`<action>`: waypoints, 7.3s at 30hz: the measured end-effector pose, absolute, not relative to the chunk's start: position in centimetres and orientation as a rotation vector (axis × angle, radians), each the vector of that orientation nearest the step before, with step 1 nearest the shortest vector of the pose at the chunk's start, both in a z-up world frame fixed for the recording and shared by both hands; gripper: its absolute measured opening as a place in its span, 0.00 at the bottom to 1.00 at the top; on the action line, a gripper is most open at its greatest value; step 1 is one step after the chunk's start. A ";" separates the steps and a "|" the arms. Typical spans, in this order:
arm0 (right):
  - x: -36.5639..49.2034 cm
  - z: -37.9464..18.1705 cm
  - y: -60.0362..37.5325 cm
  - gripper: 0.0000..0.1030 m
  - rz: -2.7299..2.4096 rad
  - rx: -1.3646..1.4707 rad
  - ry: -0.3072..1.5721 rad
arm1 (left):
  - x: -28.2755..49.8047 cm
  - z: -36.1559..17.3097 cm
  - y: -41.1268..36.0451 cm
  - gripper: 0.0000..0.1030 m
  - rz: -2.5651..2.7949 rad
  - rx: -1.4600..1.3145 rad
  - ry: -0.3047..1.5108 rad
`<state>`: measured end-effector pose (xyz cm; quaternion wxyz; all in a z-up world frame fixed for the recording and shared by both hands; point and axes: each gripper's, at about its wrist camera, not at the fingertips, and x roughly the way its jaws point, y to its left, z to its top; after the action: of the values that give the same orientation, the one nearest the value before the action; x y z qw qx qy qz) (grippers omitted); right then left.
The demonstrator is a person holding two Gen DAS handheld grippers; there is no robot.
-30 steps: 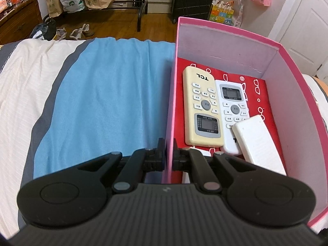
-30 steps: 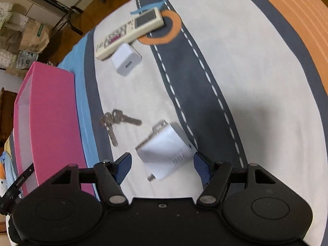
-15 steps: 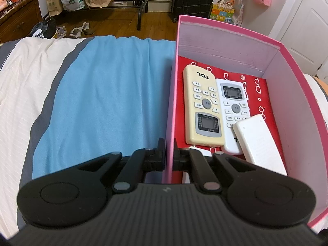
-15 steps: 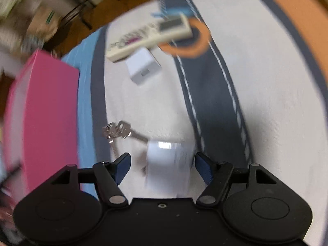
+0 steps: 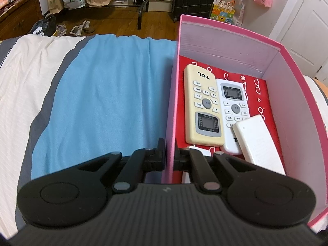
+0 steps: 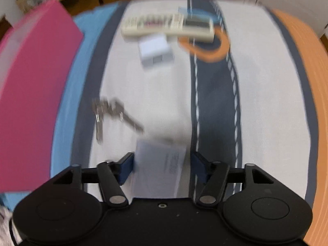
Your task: Organize rigid objects
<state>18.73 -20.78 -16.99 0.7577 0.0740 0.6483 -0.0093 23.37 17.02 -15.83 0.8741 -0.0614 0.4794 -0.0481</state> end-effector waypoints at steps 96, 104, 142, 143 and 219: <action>20.4 -10.9 -17.8 0.24 0.246 0.181 1.017 | 23.2 -15.5 16.9 0.04 -0.107 -0.100 0.991; 18.1 -5.2 -16.4 0.24 0.394 0.300 0.810 | 23.2 -15.5 17.0 0.04 -0.106 -0.104 0.992; 17.1 -17.3 -26.2 0.48 -0.173 0.779 1.413 | 23.4 -15.6 17.4 0.05 -0.117 -0.131 1.006; 17.3 -17.7 -26.1 0.49 -0.184 0.787 1.415 | 23.4 -15.6 17.4 0.05 -0.117 -0.133 1.007; 25.6 -13.4 -21.1 0.44 0.153 0.144 1.043 | 22.9 -15.4 17.2 0.05 -0.121 -0.117 0.995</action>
<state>25.63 -21.11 -13.40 0.8619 0.0689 0.4971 0.0730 22.91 17.25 -15.44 0.8755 -0.0559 0.4764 -0.0581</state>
